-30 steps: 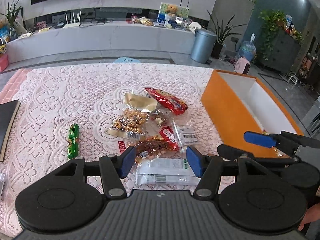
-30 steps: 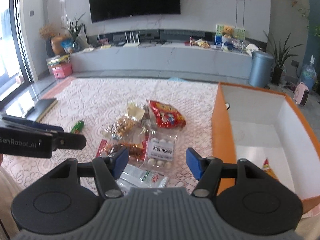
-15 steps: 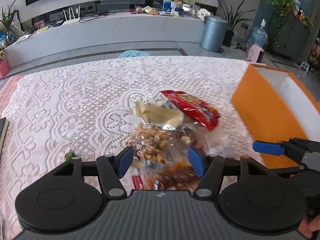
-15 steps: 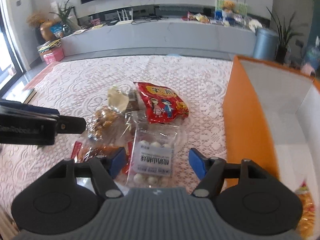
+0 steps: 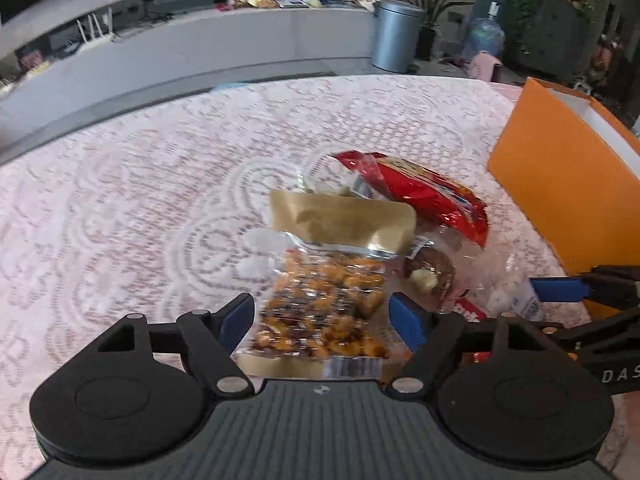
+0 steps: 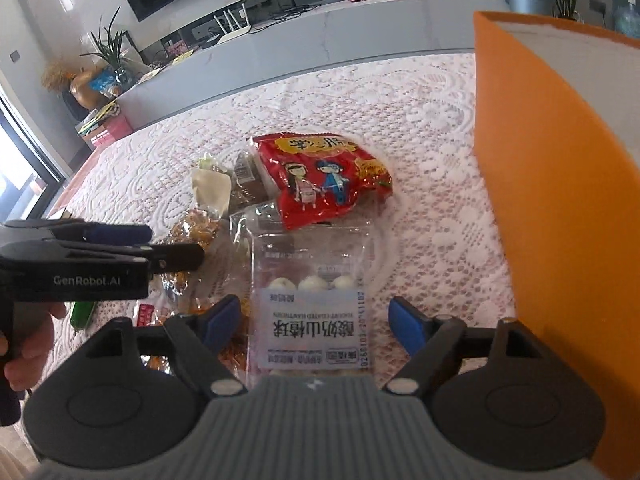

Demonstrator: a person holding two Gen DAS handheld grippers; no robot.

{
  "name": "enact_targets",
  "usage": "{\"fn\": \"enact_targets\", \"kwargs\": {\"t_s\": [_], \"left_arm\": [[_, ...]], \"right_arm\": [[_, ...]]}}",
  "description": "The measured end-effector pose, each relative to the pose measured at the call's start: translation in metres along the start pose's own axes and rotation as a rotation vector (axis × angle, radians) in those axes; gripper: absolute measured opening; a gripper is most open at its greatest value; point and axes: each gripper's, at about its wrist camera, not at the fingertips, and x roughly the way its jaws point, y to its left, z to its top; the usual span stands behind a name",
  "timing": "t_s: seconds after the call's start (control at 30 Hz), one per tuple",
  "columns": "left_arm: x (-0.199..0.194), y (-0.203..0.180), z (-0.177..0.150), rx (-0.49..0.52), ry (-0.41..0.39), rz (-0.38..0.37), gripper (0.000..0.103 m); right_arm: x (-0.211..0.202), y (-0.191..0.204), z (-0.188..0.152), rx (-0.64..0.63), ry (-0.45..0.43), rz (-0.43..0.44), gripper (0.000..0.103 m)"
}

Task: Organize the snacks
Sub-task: 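Grasp the nut packet with left tool while right tool grasps the egg-biscuit pack, then carry both packets over the orange box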

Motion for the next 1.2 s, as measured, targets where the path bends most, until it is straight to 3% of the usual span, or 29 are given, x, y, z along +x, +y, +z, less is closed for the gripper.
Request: {"fn": "enact_targets", "kwargs": {"t_s": [0.2,0.37,0.5,0.6,1.0,1.2], "left_arm": [[0.014,-0.010,-0.003,0.078,0.005,0.053,0.096],[0.020,-0.011,-0.003,0.073,-0.001,0.063,0.097],[0.021,-0.012,-0.003,0.059,-0.009,0.061,0.092],[0.019,-0.016,-0.004,0.072,-0.016,0.076,0.089],[-0.019,-0.024,-0.003,-0.023,-0.078,0.136,0.086],[-0.044,-0.028,-0.003,-0.106,-0.096,0.132,0.086]], "right_arm": [[0.003,-0.002,0.000,0.018,-0.019,0.003,0.077],[0.002,-0.001,-0.004,0.006,-0.029,-0.006,0.073],[0.000,-0.001,-0.006,-0.001,-0.037,-0.007,0.060],[0.000,-0.003,-0.006,0.002,-0.039,-0.001,0.059],[-0.011,0.002,-0.014,-0.049,-0.055,-0.005,0.056],[-0.030,0.006,-0.014,-0.092,-0.105,0.008,0.056]]}}
